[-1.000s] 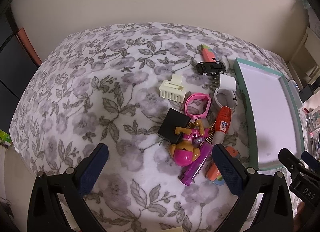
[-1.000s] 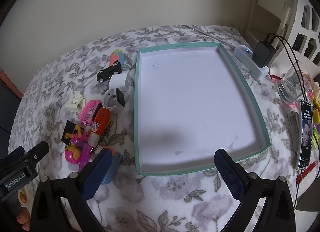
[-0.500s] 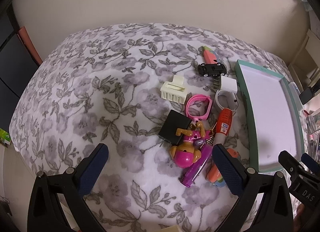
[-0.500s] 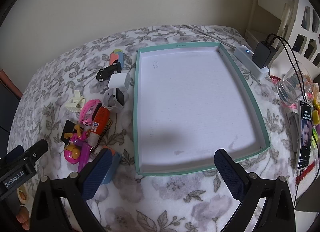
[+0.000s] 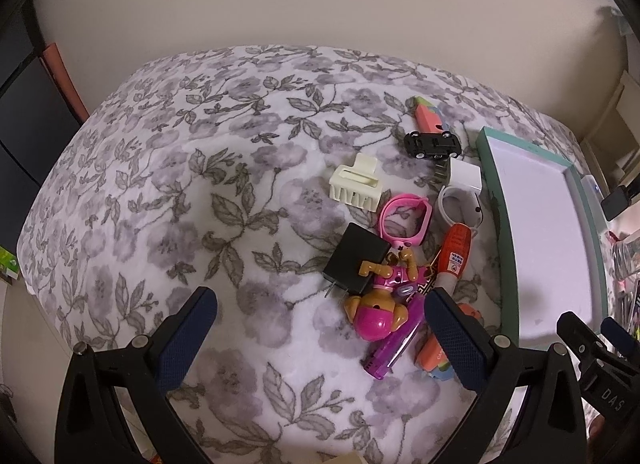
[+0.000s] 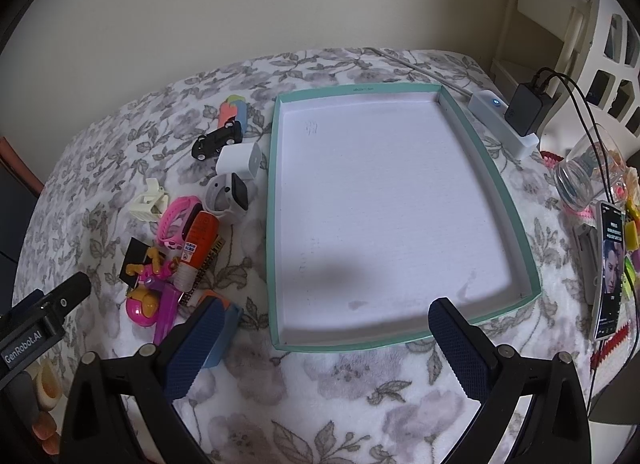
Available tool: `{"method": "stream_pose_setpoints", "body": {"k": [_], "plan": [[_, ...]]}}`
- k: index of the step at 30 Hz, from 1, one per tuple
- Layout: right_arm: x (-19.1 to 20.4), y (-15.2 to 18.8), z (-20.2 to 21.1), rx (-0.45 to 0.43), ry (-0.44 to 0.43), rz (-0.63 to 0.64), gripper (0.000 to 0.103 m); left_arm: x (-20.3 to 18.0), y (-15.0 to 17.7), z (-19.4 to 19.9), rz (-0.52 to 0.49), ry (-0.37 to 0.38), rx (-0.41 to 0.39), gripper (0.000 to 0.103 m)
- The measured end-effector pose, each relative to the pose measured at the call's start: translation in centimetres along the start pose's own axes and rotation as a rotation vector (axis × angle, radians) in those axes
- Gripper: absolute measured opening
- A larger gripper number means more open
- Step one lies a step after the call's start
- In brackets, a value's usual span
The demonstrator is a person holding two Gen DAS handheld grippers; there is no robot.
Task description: Organize rigid objects
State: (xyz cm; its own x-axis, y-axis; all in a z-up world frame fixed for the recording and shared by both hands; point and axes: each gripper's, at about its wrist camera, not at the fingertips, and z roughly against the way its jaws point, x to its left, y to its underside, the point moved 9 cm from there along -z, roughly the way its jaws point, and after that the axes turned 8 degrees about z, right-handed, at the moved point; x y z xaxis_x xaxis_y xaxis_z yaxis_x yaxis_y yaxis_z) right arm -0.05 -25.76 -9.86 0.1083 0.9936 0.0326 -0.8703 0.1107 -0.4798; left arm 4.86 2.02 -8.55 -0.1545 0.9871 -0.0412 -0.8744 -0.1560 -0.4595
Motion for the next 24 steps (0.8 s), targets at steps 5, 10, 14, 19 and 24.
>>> {"method": "stream_pose_setpoints", "body": {"k": [5,10,14,19,24], "plan": [[0.1,0.0,-0.1,0.003,0.003,0.004,0.103,0.0,0.0,-0.1,-0.011,-0.011,-0.004,0.103],[0.0,0.1,-0.1,0.002,0.005,0.003,0.103,0.0,-0.1,-0.1,-0.017,-0.015,-0.013,0.103],[0.1,0.1,-0.1,0.001,0.001,0.000,0.103,0.0,-0.3,0.0,-0.015,-0.015,-0.028,0.103],[0.2,0.0,-0.4,-0.005,-0.009,-0.002,0.103,0.4,-0.8,0.2,0.014,-0.007,-0.052,0.103],[0.4,-0.4,-0.4,-0.026,-0.021,-0.011,0.103,0.4,-1.4,0.5,0.027,-0.008,-0.099,0.103]]}}
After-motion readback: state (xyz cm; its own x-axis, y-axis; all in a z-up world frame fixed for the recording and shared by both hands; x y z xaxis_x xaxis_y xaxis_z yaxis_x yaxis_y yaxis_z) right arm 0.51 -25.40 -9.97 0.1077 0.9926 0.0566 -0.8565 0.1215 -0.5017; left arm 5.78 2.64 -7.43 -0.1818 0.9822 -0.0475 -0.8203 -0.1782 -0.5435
